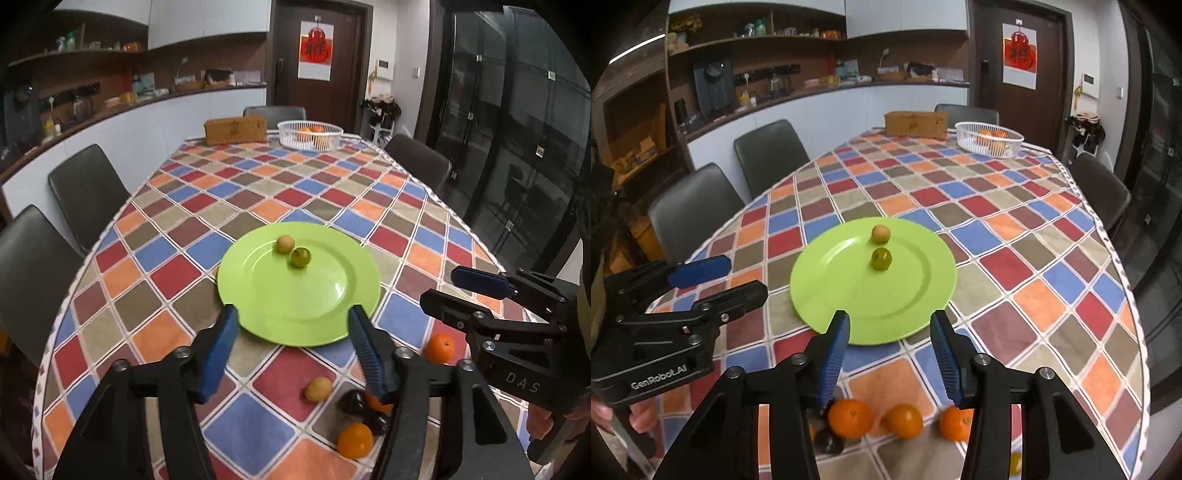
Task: Organize fruits
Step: 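Withdraw both open tools from the plate back toward the fruit cluster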
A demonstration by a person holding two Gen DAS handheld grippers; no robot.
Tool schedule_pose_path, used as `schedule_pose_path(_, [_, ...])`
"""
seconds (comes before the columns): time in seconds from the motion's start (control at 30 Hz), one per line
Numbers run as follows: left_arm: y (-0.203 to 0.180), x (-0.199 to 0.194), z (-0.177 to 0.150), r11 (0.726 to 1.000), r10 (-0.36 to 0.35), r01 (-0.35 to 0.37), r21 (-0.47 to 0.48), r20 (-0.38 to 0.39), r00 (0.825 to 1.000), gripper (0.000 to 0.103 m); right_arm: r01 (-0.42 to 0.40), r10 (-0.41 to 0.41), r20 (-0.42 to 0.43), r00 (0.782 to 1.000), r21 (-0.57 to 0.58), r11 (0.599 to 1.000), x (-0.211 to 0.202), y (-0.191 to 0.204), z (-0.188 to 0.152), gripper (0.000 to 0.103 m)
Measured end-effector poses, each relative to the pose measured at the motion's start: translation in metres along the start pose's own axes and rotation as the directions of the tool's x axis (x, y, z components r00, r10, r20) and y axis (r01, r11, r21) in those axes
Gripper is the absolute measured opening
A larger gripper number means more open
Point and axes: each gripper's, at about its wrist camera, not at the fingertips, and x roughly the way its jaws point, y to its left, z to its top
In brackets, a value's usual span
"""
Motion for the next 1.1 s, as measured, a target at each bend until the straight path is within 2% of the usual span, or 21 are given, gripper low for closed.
schedule_pose_path(0.03, [-0.001, -0.005, -0.001, 1.0, 0.001, -0.001, -0.004, 0.007, 1.0, 0.072, 0.003, -0.003, 0.007, 1.0, 0.007, 1.0, -0.007, 0.0, -0.002, 0.05])
schedule_pose_path(0.1, [-0.003, -0.016, -0.004, 1.0, 0.009, -0.009, -0.019, 0.02, 1.0, 0.076, 0.028, -0.029, 0.019, 0.999, 0.015, 0.999, -0.019, -0.001, -0.005, 0.063])
schedule_pose_path(0.17, [-0.004, -0.025, -0.009, 0.999, 0.026, -0.025, -0.04, 0.027, 0.999, 0.082, 0.061, -0.062, 0.037, 0.997, 0.017, 0.998, -0.03, -0.003, -0.01, 0.066])
schedule_pose_path(0.3, [-0.008, -0.041, -0.02, 0.998, 0.035, -0.033, -0.057, 0.034, 0.999, 0.084, 0.12, -0.122, 0.06, 0.991, 0.037, 0.992, -0.049, -0.008, -0.02, 0.074])
schedule_pose_path(0.43, [-0.017, -0.051, -0.032, 0.998, 0.041, -0.04, -0.051, 0.031, 0.999, 0.088, 0.135, -0.14, 0.077, 0.987, 0.066, 0.989, -0.065, -0.015, -0.03, 0.074])
schedule_pose_path(0.53, [-0.022, -0.054, -0.042, 0.997, 0.063, -0.062, -0.046, 0.022, 0.998, 0.089, 0.151, -0.159, 0.084, 0.984, 0.095, 0.984, -0.074, -0.02, -0.038, 0.08])
schedule_pose_path(0.7, [-0.028, -0.049, -0.059, 0.997, 0.058, -0.059, -0.057, -0.017, 0.998, 0.089, 0.193, -0.207, 0.076, 0.975, 0.161, 0.968, -0.083, -0.031, -0.06, 0.08])
schedule_pose_path(0.83, [-0.038, -0.043, -0.072, 0.995, 0.094, -0.095, -0.028, -0.035, 0.995, 0.089, 0.219, -0.237, 0.068, 0.969, 0.2, 0.955, -0.085, -0.04, -0.077, 0.08])
schedule_pose_path(1.1, [-0.051, -0.022, -0.096, 0.991, 0.129, -0.124, 0.05, -0.103, 0.986, 0.089, 0.282, -0.29, -0.009, 0.957, 0.268, 0.921, -0.078, -0.065, -0.106, 0.08])
